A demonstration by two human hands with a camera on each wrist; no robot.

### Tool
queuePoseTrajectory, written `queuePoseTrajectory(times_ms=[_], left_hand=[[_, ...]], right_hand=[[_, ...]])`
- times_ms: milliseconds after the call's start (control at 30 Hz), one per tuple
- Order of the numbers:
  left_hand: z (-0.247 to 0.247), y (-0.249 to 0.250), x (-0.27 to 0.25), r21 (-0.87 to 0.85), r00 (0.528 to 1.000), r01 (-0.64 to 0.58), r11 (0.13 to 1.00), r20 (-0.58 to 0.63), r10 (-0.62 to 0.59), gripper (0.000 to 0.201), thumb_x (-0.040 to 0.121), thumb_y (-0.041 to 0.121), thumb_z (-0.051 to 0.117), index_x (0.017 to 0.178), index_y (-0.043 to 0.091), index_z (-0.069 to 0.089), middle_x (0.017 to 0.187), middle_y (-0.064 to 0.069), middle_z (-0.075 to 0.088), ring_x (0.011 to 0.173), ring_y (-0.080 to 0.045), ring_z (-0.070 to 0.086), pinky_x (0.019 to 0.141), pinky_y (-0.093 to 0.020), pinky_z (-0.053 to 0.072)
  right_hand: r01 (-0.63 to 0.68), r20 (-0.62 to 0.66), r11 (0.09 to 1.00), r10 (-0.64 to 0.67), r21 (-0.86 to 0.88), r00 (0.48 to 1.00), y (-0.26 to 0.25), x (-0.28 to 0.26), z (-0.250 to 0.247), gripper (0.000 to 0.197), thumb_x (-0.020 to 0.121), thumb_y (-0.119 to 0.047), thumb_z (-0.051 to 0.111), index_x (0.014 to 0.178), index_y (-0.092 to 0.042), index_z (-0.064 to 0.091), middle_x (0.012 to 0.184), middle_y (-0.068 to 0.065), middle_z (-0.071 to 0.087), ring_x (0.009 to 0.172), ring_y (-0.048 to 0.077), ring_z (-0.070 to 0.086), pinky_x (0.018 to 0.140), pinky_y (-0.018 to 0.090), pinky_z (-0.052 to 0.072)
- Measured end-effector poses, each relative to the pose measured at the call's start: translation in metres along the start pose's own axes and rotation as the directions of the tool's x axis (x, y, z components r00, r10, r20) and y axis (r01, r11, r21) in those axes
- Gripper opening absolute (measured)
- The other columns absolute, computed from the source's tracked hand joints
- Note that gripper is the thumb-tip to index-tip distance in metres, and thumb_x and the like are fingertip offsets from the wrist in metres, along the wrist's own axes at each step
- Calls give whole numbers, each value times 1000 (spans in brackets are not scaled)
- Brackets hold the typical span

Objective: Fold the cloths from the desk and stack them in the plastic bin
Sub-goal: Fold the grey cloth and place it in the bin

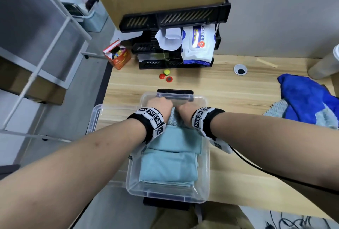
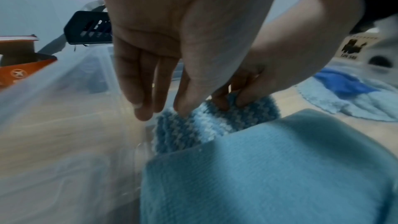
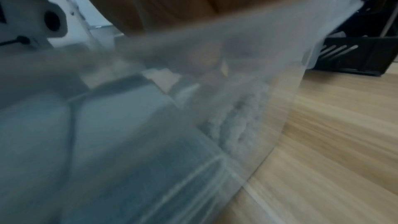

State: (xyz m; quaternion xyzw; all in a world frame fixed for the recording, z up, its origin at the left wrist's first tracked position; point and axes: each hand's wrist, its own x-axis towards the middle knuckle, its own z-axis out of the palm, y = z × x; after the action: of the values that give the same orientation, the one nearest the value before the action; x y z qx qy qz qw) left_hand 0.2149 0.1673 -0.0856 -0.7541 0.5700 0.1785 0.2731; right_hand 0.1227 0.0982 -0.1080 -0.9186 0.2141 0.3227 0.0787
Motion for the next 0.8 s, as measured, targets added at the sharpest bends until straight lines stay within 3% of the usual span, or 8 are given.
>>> queuePoseTrajectory(times_ms=[133, 233, 300, 400, 467, 533, 600, 800], left_hand=[[10, 2, 10, -62, 980, -138, 989, 137, 145, 4, 85, 12, 63, 88, 13, 66, 101, -10, 71, 85, -27, 65, 74, -33, 53], [22, 3, 15, -106, 957, -173, 979, 218, 192, 17, 81, 14, 65, 97, 14, 70, 98, -7, 70, 85, -26, 65, 83, -37, 57], [25, 4, 18, -104, 954, -165, 981, 237, 185, 20, 81, 15, 62, 100, 13, 69, 95, -7, 70, 85, -26, 66, 83, -38, 58], [25, 6, 20, -80, 952, -162, 983, 250, 177, 26, 85, 15, 63, 111, 10, 66, 105, -8, 67, 98, -28, 65, 88, -35, 54], [25, 6, 22, -84, 947, -155, 984, 271, 172, 27, 84, 15, 64, 111, 11, 66, 109, -7, 67, 100, -28, 65, 89, -35, 53], [24, 6, 22, -51, 942, -146, 988, 299, 154, 24, 80, 20, 65, 103, 15, 70, 100, -5, 71, 89, -26, 67, 85, -37, 57], [24, 8, 24, -37, 939, -128, 991, 318, 133, 19, 77, 22, 65, 94, 17, 71, 91, -4, 70, 80, -24, 68, 81, -39, 59], [25, 13, 24, -9, 925, -139, 990, 355, 133, 26, 78, 30, 69, 101, 18, 70, 98, -5, 68, 90, -26, 67, 86, -37, 56]], right_hand=[[22, 4, 1000, -22, 7, 1000, -3, 5, 5, 12, 79, -28, 67, 88, -24, 61, 69, -3, 59, 65, 22, 56, 60, 28, 50], [49, 64, 998, -51, 27, 997, -4, 13, 13, 18, 84, -27, 56, 97, -24, 69, 96, 4, 71, 82, 26, 67, 81, 39, 56], [51, 72, 998, -49, -23, 996, -7, 8, 13, 24, 87, -32, 54, 104, -28, 70, 104, 3, 69, 89, 26, 66, 83, 38, 53], [66, -35, 984, -72, -164, 997, -11, -5, 8, 36, 94, -41, 51, 120, -20, 64, 118, 9, 57, 106, 29, 57, 85, 38, 48], [58, -21, 976, -64, -212, 998, -12, -8, 4, 29, 95, -35, 52, 115, -18, 65, 108, 6, 57, 103, 27, 57, 82, 36, 48], [75, 151, 981, -48, -178, 987, -9, -5, 3, 14, 89, -29, 61, 93, -15, 64, 86, -4, 60, 80, 22, 63, 71, 29, 51], [123, 267, 966, -60, -226, 962, -8, 0, 8, 15, 79, -26, 72, 90, -17, 68, 74, -5, 62, 62, 20, 61, 64, 36, 57], [220, 308, 942, -136, -255, 941, -1, -2, 12, 13, 77, -21, 72, 89, -21, 66, 72, -3, 58, 65, 22, 60, 67, 41, 58]])
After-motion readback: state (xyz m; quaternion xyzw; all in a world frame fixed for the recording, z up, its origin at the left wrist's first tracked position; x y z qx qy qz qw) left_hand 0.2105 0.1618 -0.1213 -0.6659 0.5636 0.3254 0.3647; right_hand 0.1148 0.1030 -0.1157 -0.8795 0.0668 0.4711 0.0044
